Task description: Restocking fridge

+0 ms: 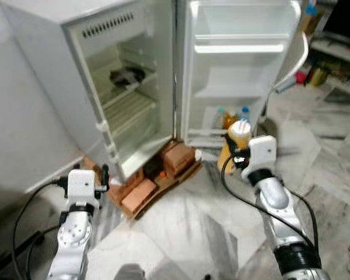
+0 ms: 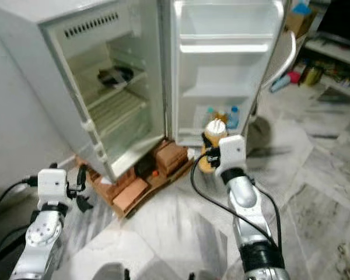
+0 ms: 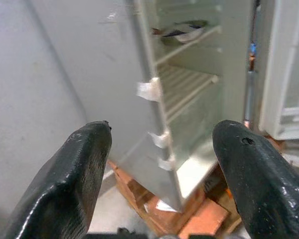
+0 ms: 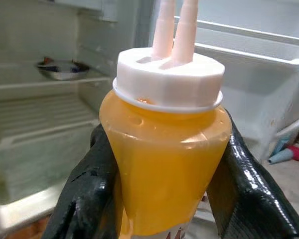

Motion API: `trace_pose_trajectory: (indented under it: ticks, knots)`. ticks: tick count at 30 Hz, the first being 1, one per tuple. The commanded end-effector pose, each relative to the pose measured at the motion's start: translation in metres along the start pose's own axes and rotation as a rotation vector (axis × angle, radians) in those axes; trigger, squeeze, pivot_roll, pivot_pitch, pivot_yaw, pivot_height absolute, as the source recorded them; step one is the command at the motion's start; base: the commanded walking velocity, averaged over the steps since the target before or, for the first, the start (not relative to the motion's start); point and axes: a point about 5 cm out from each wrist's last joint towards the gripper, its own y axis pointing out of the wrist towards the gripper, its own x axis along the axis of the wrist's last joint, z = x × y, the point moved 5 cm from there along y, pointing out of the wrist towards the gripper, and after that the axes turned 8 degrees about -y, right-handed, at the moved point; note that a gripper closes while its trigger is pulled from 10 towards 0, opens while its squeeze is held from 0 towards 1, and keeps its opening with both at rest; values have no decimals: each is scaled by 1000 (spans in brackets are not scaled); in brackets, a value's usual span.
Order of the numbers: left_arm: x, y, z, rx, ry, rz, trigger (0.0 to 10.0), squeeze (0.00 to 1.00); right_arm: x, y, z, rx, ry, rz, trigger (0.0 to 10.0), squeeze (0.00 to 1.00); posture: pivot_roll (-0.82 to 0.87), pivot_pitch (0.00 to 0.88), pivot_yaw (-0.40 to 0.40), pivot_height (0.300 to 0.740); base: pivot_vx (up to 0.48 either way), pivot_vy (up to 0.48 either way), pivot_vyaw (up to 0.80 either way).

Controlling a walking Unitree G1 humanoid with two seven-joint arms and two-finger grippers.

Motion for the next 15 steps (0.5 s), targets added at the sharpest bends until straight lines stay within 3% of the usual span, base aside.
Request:
trace_pose_trajectory:
  ticks: [1, 9, 15]
  knots:
    - [2, 0, 7, 14, 13, -5, 10000, 0, 9, 7, 8, 17, 6, -27, 10000, 0, 83, 27, -13, 740, 0, 0, -500]
    - [9, 1, 0, -50, -20, -34, 10000, 0, 15, 11, 8, 18, -2, -42, 10000, 0, 71, 46, -1, 740, 0, 0, -592]
    - [6, -4, -7, -88, -28, -28, 10000, 0, 16, 12, 10, 16, -4, -47, 10000, 0, 72, 49, 4, 740, 411, 0, 0]
